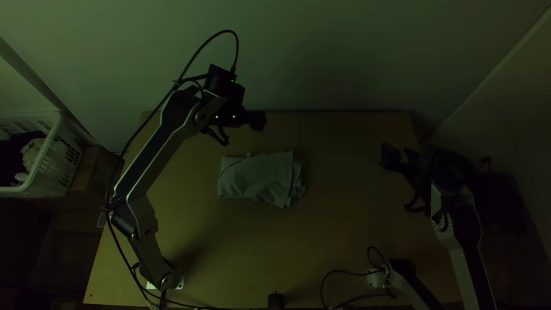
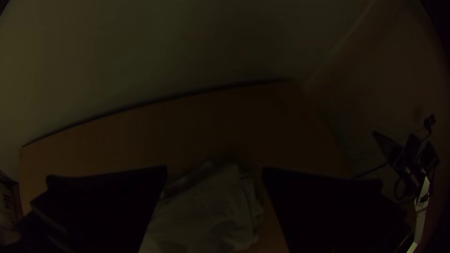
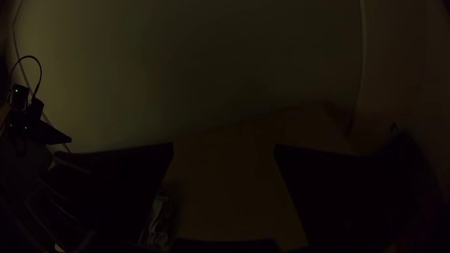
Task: Fold the t-shirt
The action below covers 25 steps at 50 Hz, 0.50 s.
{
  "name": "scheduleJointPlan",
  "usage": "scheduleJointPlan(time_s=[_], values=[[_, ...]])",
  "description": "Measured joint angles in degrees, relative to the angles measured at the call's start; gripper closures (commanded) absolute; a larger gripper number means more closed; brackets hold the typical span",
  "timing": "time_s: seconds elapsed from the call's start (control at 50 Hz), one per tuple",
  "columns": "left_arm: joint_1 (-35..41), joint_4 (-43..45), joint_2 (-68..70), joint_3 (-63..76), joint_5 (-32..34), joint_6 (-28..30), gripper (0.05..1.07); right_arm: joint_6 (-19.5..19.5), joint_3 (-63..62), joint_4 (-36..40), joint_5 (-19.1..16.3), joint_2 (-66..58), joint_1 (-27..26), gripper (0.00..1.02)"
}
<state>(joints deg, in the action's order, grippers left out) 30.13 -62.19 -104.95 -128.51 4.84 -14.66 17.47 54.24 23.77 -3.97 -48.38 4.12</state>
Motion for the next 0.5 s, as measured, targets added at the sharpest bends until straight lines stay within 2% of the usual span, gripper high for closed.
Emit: scheduleJointPlan(time_s=[0.26,0.5], values=[[-13.88,1.11,12.87,8.13,-0.13,4.15,0.10,-5.66,6.60,-4.00,0.09,-0.04,0.00,0.03],[-26.80,9.79,26.32,21.99,2.27,6.56,0.10,-8.94,7.15,-8.24,0.09,3.28,-0.09,0.03]])
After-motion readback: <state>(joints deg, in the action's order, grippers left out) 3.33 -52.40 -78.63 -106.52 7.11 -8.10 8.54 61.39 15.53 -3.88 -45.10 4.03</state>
